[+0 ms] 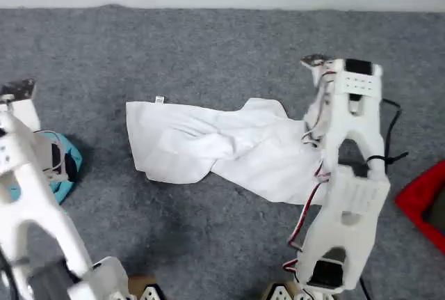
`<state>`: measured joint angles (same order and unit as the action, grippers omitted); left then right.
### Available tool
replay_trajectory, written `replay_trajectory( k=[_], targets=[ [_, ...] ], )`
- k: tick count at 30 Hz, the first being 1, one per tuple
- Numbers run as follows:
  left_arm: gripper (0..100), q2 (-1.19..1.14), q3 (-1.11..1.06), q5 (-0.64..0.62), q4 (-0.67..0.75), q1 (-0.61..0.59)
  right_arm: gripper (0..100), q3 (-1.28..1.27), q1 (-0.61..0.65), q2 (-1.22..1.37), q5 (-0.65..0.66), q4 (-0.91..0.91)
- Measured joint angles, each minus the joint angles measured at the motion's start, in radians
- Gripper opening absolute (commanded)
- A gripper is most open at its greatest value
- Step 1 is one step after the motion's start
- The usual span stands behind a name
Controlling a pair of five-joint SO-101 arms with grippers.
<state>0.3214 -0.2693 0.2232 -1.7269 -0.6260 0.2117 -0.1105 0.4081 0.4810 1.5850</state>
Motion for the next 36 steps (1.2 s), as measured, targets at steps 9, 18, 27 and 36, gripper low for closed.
replay_trajectory(
  k=[9,18,27,36],
  targets=[
    [17,0.384,-0.233,0.064,0.0,0.0,40.1,0.172,0.02,0.06,-0.006,0.17],
    [17,0.405,-0.267,0.069,0.0,0.005,40.1,0.192,0.023,0.071,-0.006,0.06],
    [17,0.405,-0.267,0.072,-0.003,0.005,35.6,0.201,0.091,0.275,-0.006,-0.057],
    [17,0.408,-0.267,0.072,-0.003,0.002,4.9,0.361,0.08,0.338,-0.006,-0.028]
  ],
)
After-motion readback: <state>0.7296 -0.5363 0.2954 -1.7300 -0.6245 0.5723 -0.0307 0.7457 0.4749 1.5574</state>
